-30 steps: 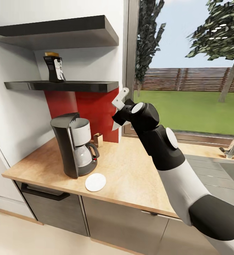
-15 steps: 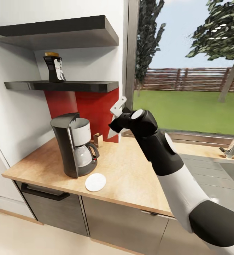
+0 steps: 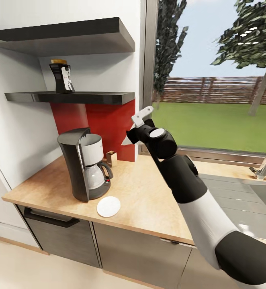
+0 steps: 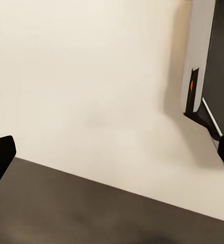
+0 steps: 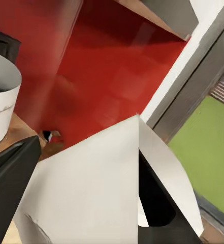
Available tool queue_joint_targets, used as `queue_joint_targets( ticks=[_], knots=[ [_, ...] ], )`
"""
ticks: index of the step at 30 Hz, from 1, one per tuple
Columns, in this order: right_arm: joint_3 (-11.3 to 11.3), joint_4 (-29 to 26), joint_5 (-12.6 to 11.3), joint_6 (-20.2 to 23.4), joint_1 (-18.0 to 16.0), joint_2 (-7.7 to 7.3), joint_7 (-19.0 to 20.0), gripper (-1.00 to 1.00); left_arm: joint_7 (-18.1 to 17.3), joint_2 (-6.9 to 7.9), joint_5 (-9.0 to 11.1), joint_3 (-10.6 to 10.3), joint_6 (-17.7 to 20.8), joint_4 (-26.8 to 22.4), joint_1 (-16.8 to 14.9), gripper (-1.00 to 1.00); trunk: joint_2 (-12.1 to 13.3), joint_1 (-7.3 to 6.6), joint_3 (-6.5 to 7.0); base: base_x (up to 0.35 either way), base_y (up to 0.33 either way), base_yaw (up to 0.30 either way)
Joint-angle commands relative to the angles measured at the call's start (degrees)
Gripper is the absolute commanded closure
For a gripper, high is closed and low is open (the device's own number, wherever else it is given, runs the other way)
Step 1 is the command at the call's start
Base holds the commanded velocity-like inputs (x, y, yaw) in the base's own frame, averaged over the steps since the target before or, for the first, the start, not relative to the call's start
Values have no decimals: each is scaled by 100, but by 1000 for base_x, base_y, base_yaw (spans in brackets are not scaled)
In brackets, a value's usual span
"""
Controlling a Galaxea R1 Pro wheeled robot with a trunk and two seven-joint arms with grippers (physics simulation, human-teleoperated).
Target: Set up a coffee station on the kitchen countertop: keep the coffee maker on the countertop, move the bottle of coffee from the kitchen shelf to the counter next to the coffee maker, place a paper coffee filter on top of the coffee maker, put the saucer next to the coffee maker with the coffee cup on the saucer, and place the electric kettle next to the coffee maker.
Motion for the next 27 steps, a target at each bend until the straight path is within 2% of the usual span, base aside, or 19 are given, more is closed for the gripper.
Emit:
queue_joint_targets(
  ticks=[1, 6, 9, 14, 20, 27],
  knots=[
    [68, -3, -42, 24, -6, 1, -75, 100, 12, -2, 6, -11, -34, 9, -3, -100, -12, 4, -12, 0, 0, 0],
    [410, -9, -193, 23, -6, 1, -266, 100, 12, 0, 7, -6, -30, 9, -1, -100, -12, 4, -12, 0, 0, 0],
    [502, -23, -210, 23, -6, 1, -291, 100, 12, -1, 8, -3, -29, 9, -3, -100, -12, 4, -12, 0, 0, 0],
    [527, -34, -216, 25, -6, 1, -297, 100, 12, 1, 9, -2, -28, 9, -2, -100, -12, 4, -12, 3, 11, 0],
    [531, -55, -205, 31, -6, 1, -308, 100, 12, -5, 9, -2, -28, 9, -2, -100, -12, 4, -12, 70, 189, 0],
    [531, -201, -215, 24, -6, 1, -608, 100, 12, -6, 9, -2, -28, 3, -5, -100, -12, 4, -12, 24, 40, 0]
  ],
)
